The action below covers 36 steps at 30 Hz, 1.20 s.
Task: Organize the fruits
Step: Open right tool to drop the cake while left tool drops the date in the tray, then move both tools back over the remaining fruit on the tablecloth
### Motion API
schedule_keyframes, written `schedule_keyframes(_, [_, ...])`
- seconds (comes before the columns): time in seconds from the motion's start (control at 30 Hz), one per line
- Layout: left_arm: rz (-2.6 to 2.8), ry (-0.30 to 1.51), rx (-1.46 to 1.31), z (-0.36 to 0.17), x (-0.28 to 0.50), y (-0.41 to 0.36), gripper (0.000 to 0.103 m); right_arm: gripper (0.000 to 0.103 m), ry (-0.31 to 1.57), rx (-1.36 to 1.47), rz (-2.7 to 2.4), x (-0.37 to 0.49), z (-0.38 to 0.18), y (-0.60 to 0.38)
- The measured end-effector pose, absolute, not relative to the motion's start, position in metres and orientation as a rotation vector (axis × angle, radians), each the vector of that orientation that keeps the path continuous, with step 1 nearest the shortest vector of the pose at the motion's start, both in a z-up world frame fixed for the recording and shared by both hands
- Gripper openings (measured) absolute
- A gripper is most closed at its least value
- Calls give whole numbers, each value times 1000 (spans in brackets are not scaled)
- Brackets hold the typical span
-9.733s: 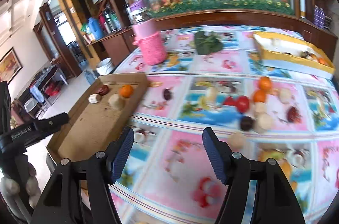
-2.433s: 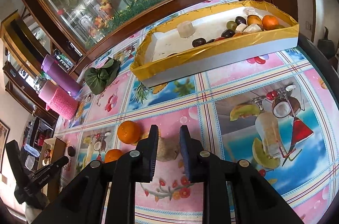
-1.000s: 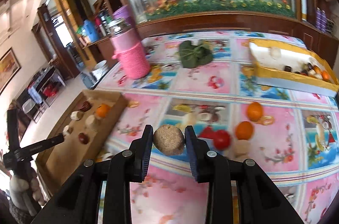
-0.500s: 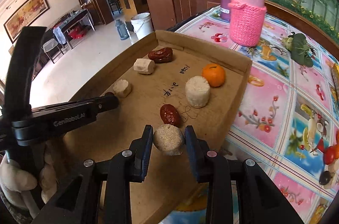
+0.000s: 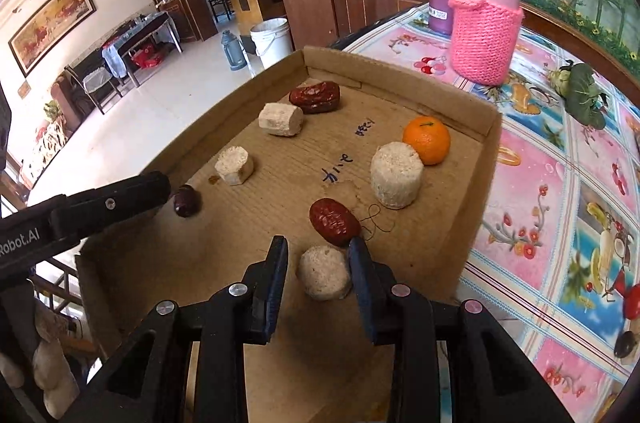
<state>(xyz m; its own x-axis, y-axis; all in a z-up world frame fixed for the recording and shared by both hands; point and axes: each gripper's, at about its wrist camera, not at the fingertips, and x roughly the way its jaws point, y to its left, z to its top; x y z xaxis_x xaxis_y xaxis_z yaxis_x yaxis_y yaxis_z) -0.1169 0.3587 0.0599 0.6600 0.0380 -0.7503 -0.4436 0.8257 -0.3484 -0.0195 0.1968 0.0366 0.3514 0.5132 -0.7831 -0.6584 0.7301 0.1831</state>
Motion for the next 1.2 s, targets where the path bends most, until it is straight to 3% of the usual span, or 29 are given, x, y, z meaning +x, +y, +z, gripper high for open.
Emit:
schedule_keyframes(0.07, [301, 796, -499, 68, -118, 347, 64, 44, 932, -142, 756, -23, 44, 186])
schedule_keyframes(0.23, [332, 766, -335, 84, -118, 308, 83, 46, 909, -62, 710, -28, 58, 144])
schedule_keyframes(0.67, [264, 743, -103, 103, -120, 216, 83, 51, 893, 69, 505, -37, 62, 8])
schedule_keyframes(1.2, [177, 767, -82, 98, -118, 178, 83, 55, 879, 178, 248, -43, 48, -144])
